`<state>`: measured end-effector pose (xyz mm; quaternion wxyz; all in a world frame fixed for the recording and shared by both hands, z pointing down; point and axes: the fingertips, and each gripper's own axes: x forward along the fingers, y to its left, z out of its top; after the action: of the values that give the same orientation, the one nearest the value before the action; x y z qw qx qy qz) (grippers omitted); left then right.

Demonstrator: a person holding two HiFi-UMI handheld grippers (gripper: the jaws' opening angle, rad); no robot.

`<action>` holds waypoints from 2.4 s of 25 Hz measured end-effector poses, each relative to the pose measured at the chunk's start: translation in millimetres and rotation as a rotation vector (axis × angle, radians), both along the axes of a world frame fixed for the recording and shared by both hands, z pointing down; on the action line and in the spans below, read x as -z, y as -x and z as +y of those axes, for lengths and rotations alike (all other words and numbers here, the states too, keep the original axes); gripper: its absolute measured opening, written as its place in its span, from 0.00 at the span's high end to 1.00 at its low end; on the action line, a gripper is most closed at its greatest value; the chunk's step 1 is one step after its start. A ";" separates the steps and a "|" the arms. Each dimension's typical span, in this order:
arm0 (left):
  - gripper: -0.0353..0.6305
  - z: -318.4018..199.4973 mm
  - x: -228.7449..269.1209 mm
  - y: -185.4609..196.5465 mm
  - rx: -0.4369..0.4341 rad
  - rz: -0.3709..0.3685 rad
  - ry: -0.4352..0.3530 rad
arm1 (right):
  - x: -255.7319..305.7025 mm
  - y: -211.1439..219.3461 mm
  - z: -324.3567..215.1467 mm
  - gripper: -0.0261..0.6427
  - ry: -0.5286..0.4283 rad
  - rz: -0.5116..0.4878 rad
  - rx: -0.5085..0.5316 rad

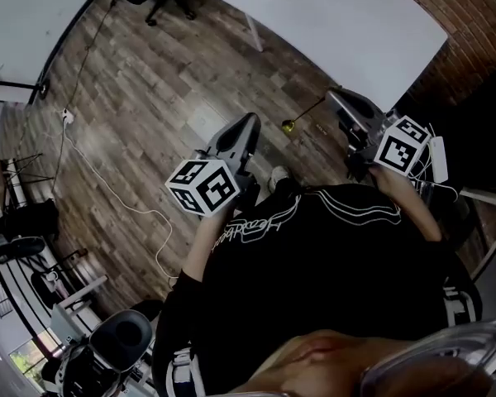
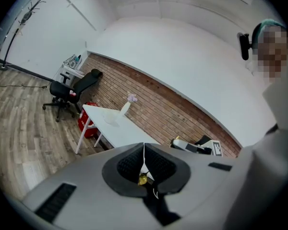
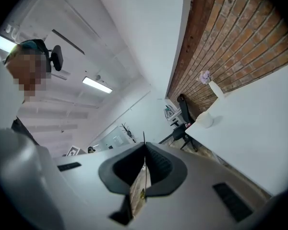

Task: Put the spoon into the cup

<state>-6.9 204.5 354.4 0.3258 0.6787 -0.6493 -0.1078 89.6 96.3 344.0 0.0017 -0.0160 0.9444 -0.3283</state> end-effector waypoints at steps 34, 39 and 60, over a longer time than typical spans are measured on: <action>0.94 -317.7 6.5 253.7 -0.150 0.024 -0.040 | 18.4 245.0 -316.6 0.96 -0.124 -0.018 -0.168; 0.94 -358.2 -4.3 283.5 -0.180 0.038 -0.030 | 8.9 274.8 -356.3 0.96 -0.115 -0.003 -0.201; 0.94 -462.2 -44.4 331.4 -0.374 0.078 0.097 | -21.1 313.3 -439.3 0.96 -0.043 0.036 -0.394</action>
<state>-338.3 -257.7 398.8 0.3974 0.7663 -0.5033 -0.0399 -223.7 -343.0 365.1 0.0497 -0.2064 0.9296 -0.3012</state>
